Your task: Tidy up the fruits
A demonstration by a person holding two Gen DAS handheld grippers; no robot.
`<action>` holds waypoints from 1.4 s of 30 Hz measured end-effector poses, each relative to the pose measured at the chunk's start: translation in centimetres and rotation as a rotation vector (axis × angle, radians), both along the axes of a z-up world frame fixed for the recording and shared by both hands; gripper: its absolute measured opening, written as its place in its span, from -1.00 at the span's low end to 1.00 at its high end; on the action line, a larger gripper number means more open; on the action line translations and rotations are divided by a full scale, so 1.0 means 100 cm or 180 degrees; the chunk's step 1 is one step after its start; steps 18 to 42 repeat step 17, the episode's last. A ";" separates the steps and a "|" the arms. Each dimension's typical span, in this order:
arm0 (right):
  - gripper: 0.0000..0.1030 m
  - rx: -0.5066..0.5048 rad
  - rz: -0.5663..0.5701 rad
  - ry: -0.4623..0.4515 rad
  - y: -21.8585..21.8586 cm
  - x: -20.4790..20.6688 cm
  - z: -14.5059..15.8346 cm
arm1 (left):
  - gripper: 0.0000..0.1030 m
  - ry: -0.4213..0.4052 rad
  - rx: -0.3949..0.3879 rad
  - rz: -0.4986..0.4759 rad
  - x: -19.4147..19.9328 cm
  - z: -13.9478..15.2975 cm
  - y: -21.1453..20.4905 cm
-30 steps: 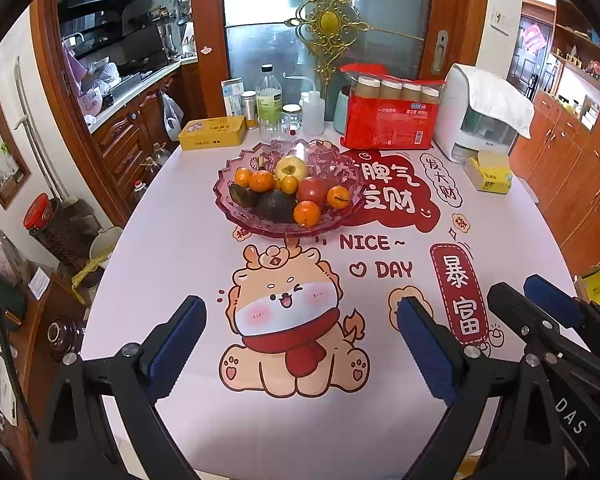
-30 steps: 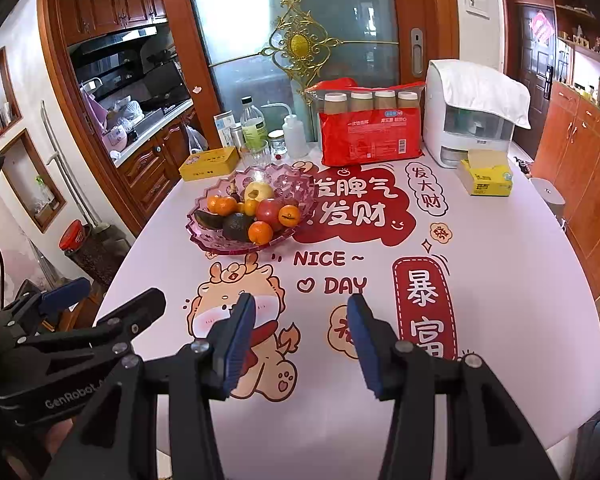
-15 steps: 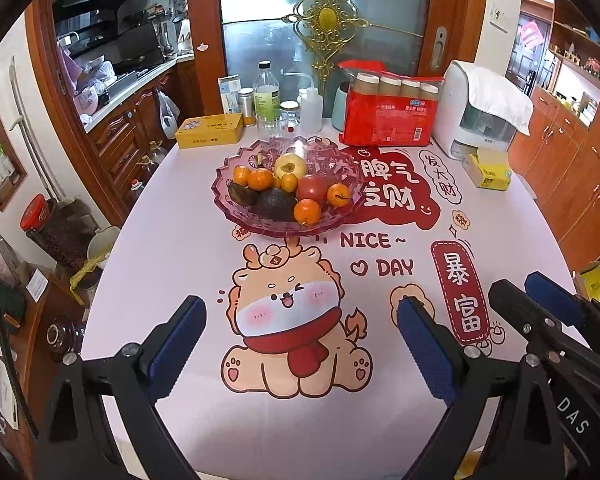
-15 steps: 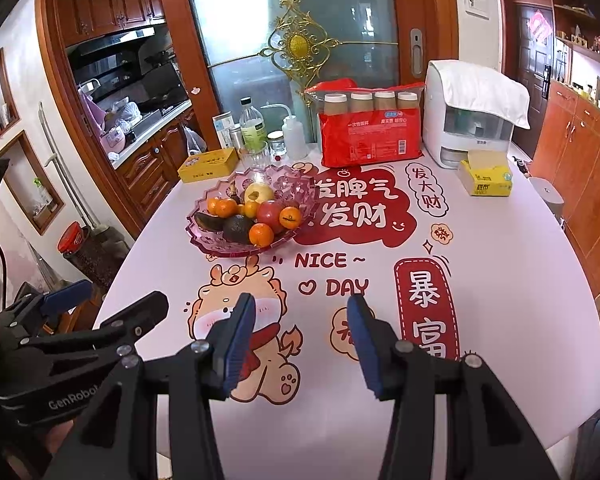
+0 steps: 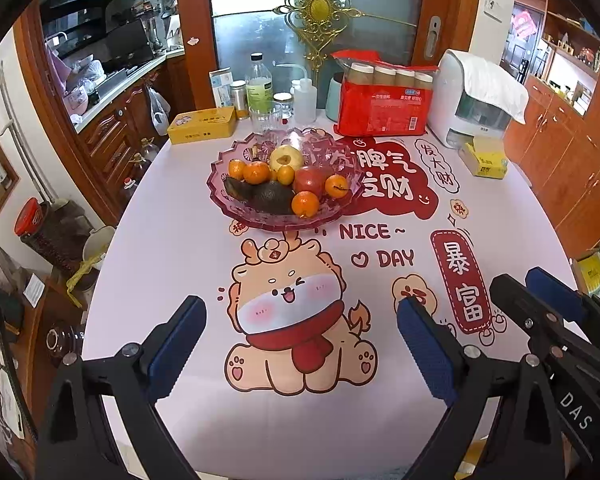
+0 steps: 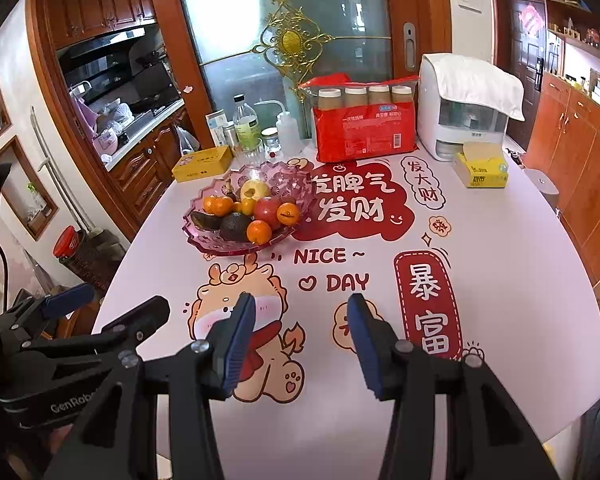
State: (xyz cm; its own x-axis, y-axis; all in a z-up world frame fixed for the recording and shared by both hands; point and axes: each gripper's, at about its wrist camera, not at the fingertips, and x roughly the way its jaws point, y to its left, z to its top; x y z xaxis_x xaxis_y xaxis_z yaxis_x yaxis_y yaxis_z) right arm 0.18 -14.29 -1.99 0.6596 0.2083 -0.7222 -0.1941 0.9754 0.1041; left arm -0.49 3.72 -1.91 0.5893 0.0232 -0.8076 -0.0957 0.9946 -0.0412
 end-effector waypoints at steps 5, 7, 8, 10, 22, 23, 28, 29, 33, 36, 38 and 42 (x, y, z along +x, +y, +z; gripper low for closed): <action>-0.06 -0.0001 -0.0056 0.0015 0.006 -0.003 -0.002 | 0.86 0.0027 0.0000 -0.0053 0.002 -0.001 0.005; -0.06 -0.0004 -0.0076 0.0020 0.009 -0.003 -0.003 | 0.86 0.0036 -0.0004 -0.0076 0.003 -0.001 0.007; -0.06 -0.0007 -0.0089 0.0023 0.010 -0.003 -0.004 | 0.86 0.0043 -0.0006 -0.0087 0.004 -0.002 0.008; -0.06 -0.0002 -0.0113 0.0029 0.012 -0.005 -0.005 | 0.86 0.0060 -0.0010 -0.0114 0.006 -0.003 0.009; -0.06 0.0026 -0.0217 0.0062 0.020 -0.006 -0.008 | 0.86 0.0084 0.0018 -0.0211 0.009 -0.004 0.017; -0.06 0.0026 -0.0217 0.0062 0.020 -0.006 -0.008 | 0.86 0.0084 0.0018 -0.0211 0.009 -0.004 0.017; -0.06 0.0026 -0.0217 0.0062 0.020 -0.006 -0.008 | 0.86 0.0084 0.0018 -0.0211 0.009 -0.004 0.017; -0.06 0.0026 -0.0217 0.0062 0.020 -0.006 -0.008 | 0.86 0.0084 0.0018 -0.0211 0.009 -0.004 0.017; -0.06 0.0026 -0.0217 0.0062 0.020 -0.006 -0.008 | 0.86 0.0084 0.0018 -0.0211 0.009 -0.004 0.017; -0.06 0.0026 -0.0217 0.0062 0.020 -0.006 -0.008 | 0.86 0.0084 0.0018 -0.0211 0.009 -0.004 0.017; -0.06 0.0026 -0.0217 0.0062 0.020 -0.006 -0.008 | 0.86 0.0084 0.0018 -0.0211 0.009 -0.004 0.017; -0.06 0.0026 -0.0217 0.0062 0.020 -0.006 -0.008 | 0.86 0.0084 0.0018 -0.0211 0.009 -0.004 0.017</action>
